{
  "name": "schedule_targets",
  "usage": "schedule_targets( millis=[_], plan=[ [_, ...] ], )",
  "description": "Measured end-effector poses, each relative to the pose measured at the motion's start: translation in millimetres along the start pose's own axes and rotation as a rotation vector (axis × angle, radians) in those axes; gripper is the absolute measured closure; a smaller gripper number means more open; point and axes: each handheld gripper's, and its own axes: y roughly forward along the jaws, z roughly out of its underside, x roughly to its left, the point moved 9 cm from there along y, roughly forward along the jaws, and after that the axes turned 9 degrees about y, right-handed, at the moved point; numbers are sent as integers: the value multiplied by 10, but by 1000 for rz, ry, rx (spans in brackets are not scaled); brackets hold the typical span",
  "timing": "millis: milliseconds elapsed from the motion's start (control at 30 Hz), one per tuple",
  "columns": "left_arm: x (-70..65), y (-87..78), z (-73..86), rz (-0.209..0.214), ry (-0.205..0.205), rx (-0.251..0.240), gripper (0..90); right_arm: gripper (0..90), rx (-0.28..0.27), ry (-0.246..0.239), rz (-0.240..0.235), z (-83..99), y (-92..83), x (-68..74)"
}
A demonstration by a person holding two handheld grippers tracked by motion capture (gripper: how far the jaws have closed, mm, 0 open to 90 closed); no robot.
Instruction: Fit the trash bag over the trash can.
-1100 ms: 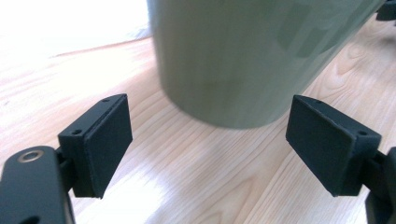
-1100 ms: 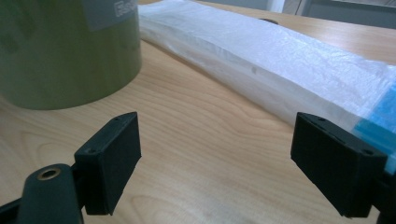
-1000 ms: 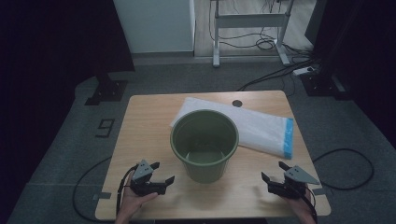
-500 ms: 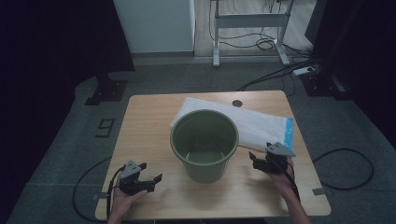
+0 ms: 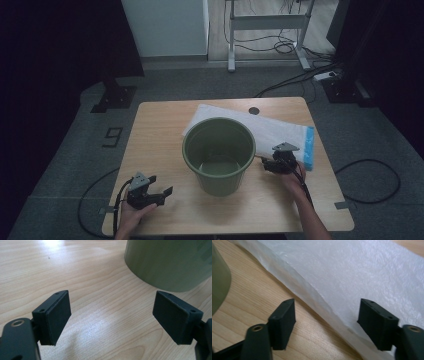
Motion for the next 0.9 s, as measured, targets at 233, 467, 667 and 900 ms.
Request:
schedule_targets(
  millis=[233,467,667,900],
  plan=[
    [12,7,22,-7,-11,10,154,597,45,21,12,59,20,-108],
    [43,-27,-7,2,-39,-14,162,884,34,71,0,128,-110,-192],
    [48,-22,30,3,-44,-2,165,890,32,78,-12,393,-493,-223],
    [24,24,12,26,-50,-13,167,890,33,85,2,831,-991,-357]
  ],
)
